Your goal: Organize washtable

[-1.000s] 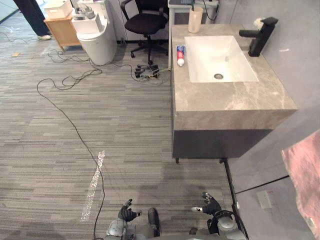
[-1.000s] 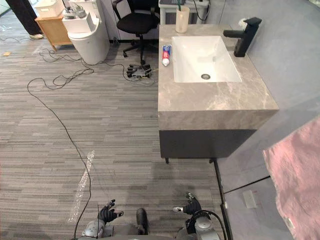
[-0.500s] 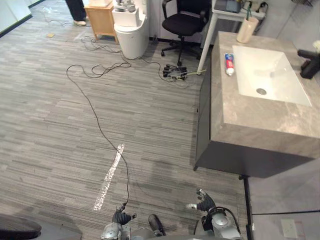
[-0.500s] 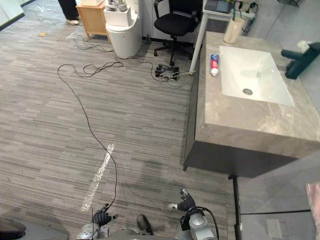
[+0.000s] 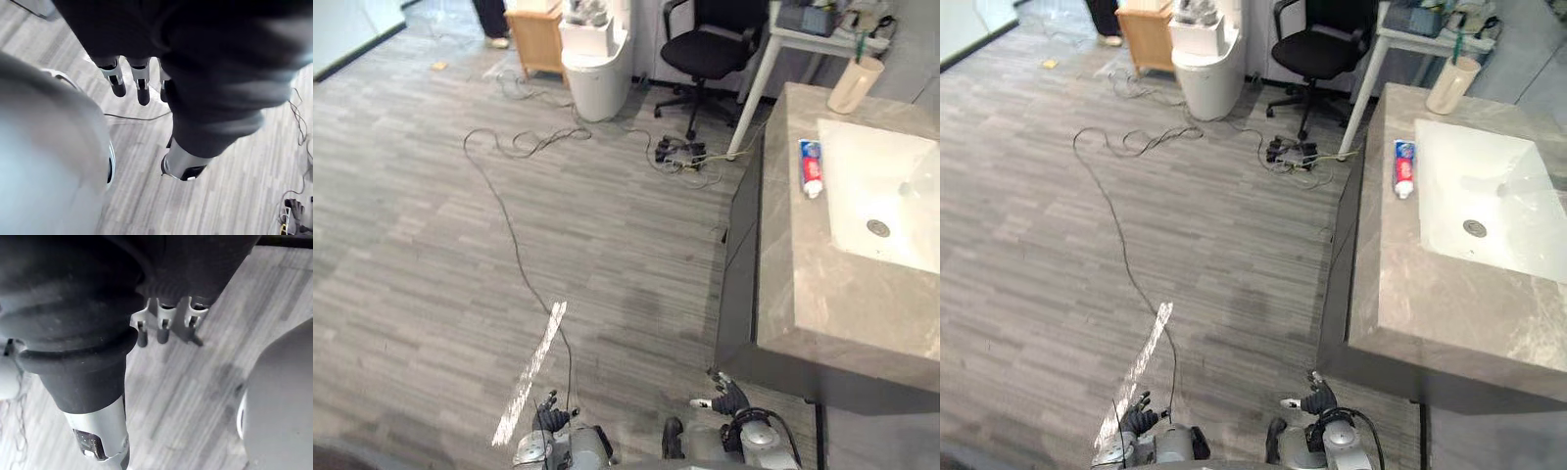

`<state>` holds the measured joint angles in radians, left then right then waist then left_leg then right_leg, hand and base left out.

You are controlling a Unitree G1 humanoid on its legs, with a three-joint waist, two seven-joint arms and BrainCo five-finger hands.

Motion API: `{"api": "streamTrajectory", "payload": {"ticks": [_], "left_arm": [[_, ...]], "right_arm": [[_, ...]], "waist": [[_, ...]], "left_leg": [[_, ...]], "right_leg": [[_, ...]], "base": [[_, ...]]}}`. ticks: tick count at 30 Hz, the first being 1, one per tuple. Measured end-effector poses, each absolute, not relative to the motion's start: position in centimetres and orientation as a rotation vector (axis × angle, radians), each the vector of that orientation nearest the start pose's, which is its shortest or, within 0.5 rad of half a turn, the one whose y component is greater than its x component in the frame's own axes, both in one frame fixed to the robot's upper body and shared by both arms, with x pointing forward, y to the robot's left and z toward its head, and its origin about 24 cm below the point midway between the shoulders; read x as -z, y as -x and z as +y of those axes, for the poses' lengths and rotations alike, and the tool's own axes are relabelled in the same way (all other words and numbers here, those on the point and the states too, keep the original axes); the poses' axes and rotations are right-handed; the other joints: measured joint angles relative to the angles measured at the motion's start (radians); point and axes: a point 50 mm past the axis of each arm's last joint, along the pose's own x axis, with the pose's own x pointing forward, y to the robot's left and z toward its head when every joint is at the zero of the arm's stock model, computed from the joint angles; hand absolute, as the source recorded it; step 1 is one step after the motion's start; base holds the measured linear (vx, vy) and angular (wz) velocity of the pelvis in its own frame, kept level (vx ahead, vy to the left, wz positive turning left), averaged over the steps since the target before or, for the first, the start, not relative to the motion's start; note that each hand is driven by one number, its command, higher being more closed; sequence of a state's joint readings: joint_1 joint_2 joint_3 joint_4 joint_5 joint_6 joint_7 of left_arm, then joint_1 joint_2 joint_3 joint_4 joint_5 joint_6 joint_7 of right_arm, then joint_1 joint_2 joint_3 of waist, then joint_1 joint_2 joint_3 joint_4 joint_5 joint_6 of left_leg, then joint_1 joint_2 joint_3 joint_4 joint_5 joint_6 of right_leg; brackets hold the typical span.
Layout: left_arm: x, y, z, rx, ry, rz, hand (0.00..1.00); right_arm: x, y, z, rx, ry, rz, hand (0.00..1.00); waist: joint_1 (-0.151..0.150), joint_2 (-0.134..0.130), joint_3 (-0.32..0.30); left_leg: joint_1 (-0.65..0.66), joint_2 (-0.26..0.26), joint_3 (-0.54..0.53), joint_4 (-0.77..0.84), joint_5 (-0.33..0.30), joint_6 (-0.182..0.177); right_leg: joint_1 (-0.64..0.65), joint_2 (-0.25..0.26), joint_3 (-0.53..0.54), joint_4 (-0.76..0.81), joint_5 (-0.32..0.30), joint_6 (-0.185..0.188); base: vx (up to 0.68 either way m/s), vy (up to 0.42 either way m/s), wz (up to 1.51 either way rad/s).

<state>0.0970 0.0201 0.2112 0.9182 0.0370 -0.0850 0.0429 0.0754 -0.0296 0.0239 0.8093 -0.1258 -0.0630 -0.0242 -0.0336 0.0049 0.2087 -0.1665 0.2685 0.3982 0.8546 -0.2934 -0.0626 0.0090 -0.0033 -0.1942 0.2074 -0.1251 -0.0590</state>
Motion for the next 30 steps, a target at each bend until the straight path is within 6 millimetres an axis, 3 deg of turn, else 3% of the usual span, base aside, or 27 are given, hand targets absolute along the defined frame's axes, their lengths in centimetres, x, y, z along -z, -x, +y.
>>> {"api": "streamTrajectory", "payload": {"ticks": [3, 5, 6, 7, 8, 10, 13, 15, 18, 20, 22, 23, 24, 25, 27, 28, 29, 30], "left_arm": [[14.5, -12.2, 19.6, -0.286, 0.051, 0.901, 0.0], [14.4, -12.5, 19.7, -0.294, 0.057, 0.889, 0.0], [14.4, -12.5, 19.5, -0.292, 0.059, 0.893, 0.0], [14.6, -12.3, 19.1, -0.294, 0.075, 0.904, 0.0], [14.6, -12.3, 19.1, -0.298, 0.078, 0.906, 0.0], [14.4, -12.3, 20.5, -0.314, 0.044, 0.896, 0.0], [14.4, -12.4, 20.7, -0.304, 0.026, 0.906, 0.0], [14.5, -12.3, 20.5, -0.285, 0.017, 0.915, 0.0], [14.6, -12.3, 19.7, -0.255, 0.013, 0.922, 0.0], [14.6, -12.8, 18.9, -0.242, 0.033, 0.912, 0.0], [14.7, -12.7, 18.8, -0.239, 0.037, 0.918, 0.0], [14.8, -12.5, 18.7, -0.239, 0.037, 0.926, 0.0], [14.9, -12.2, 18.8, -0.239, 0.034, 0.938, 0.0], [14.9, -12.1, 19.1, -0.242, 0.03, 0.941, 0.0], [15.2, -11.8, 18.3, -0.23, 0.049, 0.96, 0.0], [15.2, -11.8, 18.0, -0.227, 0.056, 0.958, 0.0], [15.1, -12.0, 17.8, -0.214, 0.051, 0.953, 0.0], [15.1, -12.1, 17.9, -0.211, 0.048, 0.948, 0.0]], "right_arm": [[13.4, -14.9, -15.7, -0.009, 0.122, 0.829, 0.0], [13.4, -14.8, -15.6, -0.009, 0.115, 0.83, 0.0], [13.6, -14.4, -15.7, -0.005, 0.116, 0.842, 0.0], [13.6, -14.2, -15.9, -0.004, 0.12, 0.846, 0.0], [13.7, -14.1, -16.0, -0.001, 0.121, 0.85, 0.0], [13.9, -13.3, -14.4, -0.017, 0.073, 0.867, 0.0], [13.9, -13.3, -14.0, -0.021, 0.068, 0.863, 0.0], [13.8, -13.6, -13.8, -0.027, 0.066, 0.854, 0.0], [13.4, -14.2, -13.7, -0.03, 0.065, 0.828, 0.0], [13.4, -14.6, -13.6, -0.037, 0.069, 0.828, 0.0], [13.3, -15.2, -13.7, -0.047, 0.082, 0.82, 0.0], [13.3, -15.4, -13.8, -0.048, 0.086, 0.819, 0.0], [13.3, -15.5, -13.9, -0.049, 0.091, 0.82, 0.0], [13.4, -15.2, -14.0, -0.044, 0.09, 0.825, 0.0], [13.2, -15.6, -14.9, -0.032, 0.108, 0.814, 0.0], [13.2, -15.6, -15.0, -0.02, 0.102, 0.811, 0.0], [13.1, -15.5, -15.3, -0.007, 0.1, 0.803, 0.0], [13.0, -15.5, -15.2, -0.007, 0.098, 0.797, 0.0]], "waist": [[0.026, -0.011, 0.002], [0.039, -0.019, 0.002], [0.045, -0.014, 0.0], [0.049, -0.005, -0.005], [0.049, -0.005, -0.012], [0.052, -0.073, -0.04], [0.051, -0.087, -0.047], [0.055, -0.085, -0.045], [0.045, -0.074, -0.042], [0.04, -0.066, -0.039], [0.039, -0.05, -0.03], [0.039, -0.045, -0.027], [0.032, -0.044, -0.026], [0.025, -0.058, -0.028], [0.022, -0.014, -0.029], [0.02, -0.007, -0.025], [0.015, 0.009, -0.024], [0.014, 0.012, -0.023]], "left_leg": [[-0.075, -0.043, -0.115, -0.17, 0.0, -0.007], [-0.111, -0.097, -0.241, -0.341, 0.022, -0.036], [-0.109, -0.114, -0.332, -0.479, 0.062, -0.065], [-0.087, -0.105, -0.367, -0.548, 0.173, -0.078], [-0.073, -0.115, -0.36, -0.545, 0.219, -0.052], [-0.068, -0.145, -0.278, -0.499, 0.163, -0.01], [-0.01, -0.146, -0.207, -0.472, 0.099, 0.025], [0.08, -0.153, -0.133, -0.494, 0.062, 0.056], [0.198, -0.169, -0.092, -0.563, 0.044, 0.071], [0.265, -0.169, -0.061, -0.619, 0.043, 0.072], [0.308, -0.162, -0.035, -0.658, 0.046, 0.066], [0.32, -0.161, -0.034, -0.67, 0.048, 0.064], [0.342, -0.167, -0.04, -0.684, 0.045, 0.049], [0.367, -0.187, -0.059, -0.68, 0.026, 0.017], [0.387, -0.147, -0.093, -0.645, 0.014, -0.017], [0.375, -0.136, -0.108, -0.578, 0.01, -0.023], [0.309, -0.089, -0.142, -0.377, 0.01, -0.032], [0.265, -0.067, -0.162, -0.279, 0.024, -0.048]], "right_leg": [[0.042, -0.033, 0.116, -0.039, -0.003, 0.006], [0.05, -0.071, 0.184, -0.039, -0.029, 0.052], [0.061, -0.083, 0.222, -0.039, -0.049, 0.087], [0.066, -0.084, 0.256, -0.036, -0.074, 0.13], [0.076, -0.093, 0.273, -0.036, -0.081, 0.14], [0.057, -0.151, 0.285, -0.008, -0.075, 0.138], [-0.031, -0.166, 0.308, 0.197, -0.035, 0.154], [-0.148, -0.182, 0.292, 0.456, -0.005, 0.183], [-0.24, -0.184, 0.154, 0.642, -0.074, 0.154], [-0.289, -0.154, 0.005, 0.573, -0.121, 0.113], [-0.317, -0.118, -0.086, 0.421, -0.115, 0.095], [-0.321, -0.105, -0.106, 0.356, -0.1, 0.079], [-0.314, -0.076, -0.109, 0.209, -0.035, 0.06], [-0.301, -0.07, -0.095, 0.134, 0.107, -0.032], [-0.285, -0.055, -0.108, 0.199, 0.029, -0.043], [-0.274, -0.055, -0.112, 0.218, -0.005, -0.042], [-0.225, -0.042, -0.135, 0.219, -0.051, -0.038], [-0.201, -0.028, -0.136, 0.214, -0.066, -0.038]], "base": [[0.34, 0.137, -1.07], [0.29, 0.276, -1.06], [0.34, 0.484, -1.05], [0.29, 0.424, -1.02], [0.37, 0.495, -0.96], [0.35, 0.369, -0.78], [0.25, 0.283, -0.74], [0.23, 0.234, -0.82], [0.3, 0.145, -0.47], [0.33, 0.027, -0.12], [0.33, -0.015, -0.28], [0.38, -0.043, -0.19], [0.42, -0.073, 0.06], [0.45, -0.09, 0.1], [0.43, -0.102, 0.08], [0.56, -0.227, 0.24], [0.4, -0.213, 0.31], [0.38, -0.2, 0.3]]}}
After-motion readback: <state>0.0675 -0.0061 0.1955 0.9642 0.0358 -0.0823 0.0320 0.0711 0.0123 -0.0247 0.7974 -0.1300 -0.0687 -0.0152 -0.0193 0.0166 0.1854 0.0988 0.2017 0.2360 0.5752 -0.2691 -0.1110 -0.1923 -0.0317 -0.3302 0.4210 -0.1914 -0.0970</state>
